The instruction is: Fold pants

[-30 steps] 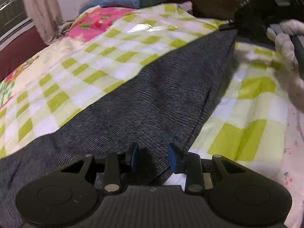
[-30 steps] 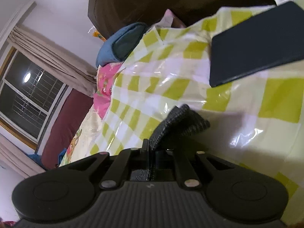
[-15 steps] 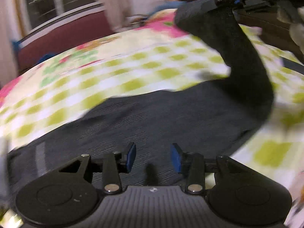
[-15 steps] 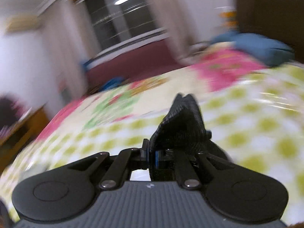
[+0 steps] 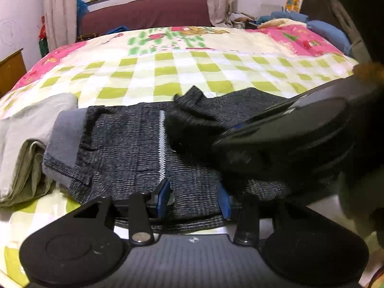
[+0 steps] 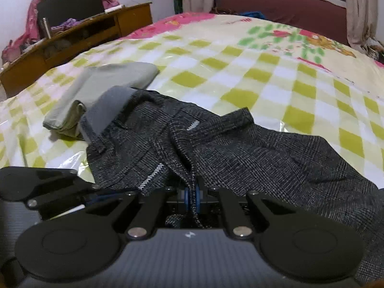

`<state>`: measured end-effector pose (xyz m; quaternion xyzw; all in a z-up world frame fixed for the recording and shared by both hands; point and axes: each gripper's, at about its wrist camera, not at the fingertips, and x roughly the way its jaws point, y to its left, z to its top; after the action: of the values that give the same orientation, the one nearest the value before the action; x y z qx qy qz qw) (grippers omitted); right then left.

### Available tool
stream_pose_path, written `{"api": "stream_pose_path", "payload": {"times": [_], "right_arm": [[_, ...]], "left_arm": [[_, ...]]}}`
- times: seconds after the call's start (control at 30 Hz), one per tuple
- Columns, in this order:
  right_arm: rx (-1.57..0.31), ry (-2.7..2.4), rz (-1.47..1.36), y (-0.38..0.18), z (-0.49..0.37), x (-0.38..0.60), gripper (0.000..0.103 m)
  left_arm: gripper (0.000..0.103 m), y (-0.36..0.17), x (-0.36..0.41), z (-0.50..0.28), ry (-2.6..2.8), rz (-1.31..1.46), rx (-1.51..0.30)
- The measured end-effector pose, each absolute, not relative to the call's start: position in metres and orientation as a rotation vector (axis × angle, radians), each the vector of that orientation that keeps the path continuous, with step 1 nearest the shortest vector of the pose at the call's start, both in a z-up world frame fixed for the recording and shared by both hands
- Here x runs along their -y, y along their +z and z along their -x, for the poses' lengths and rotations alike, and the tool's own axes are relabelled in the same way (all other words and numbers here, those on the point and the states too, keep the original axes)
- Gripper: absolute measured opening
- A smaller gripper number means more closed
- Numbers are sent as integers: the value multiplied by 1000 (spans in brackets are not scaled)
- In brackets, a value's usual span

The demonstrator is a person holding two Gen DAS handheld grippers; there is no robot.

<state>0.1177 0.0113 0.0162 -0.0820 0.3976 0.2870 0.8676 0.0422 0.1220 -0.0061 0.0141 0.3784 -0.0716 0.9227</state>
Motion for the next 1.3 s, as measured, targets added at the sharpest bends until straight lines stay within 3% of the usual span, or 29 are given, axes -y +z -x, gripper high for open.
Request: {"api": "stream_pose_path", "payload": {"times": [0.43,1.0,1.13,1.3], "right_arm": [[-607,627,187,64,-121,-62,7],[-575,917,446,12,-100,-132,8],[-603,982,457,10,-95,-129,22],[-644,1005,279,33,-100,-94,22]], "left_arm": [[56,0,-171,-24,-112,162,-730],[58,-10,-213,9,-32,172,-804],[58,-9,-219,18,-12,137,-815],[57,9,-235,29,24,119,-785]]}}
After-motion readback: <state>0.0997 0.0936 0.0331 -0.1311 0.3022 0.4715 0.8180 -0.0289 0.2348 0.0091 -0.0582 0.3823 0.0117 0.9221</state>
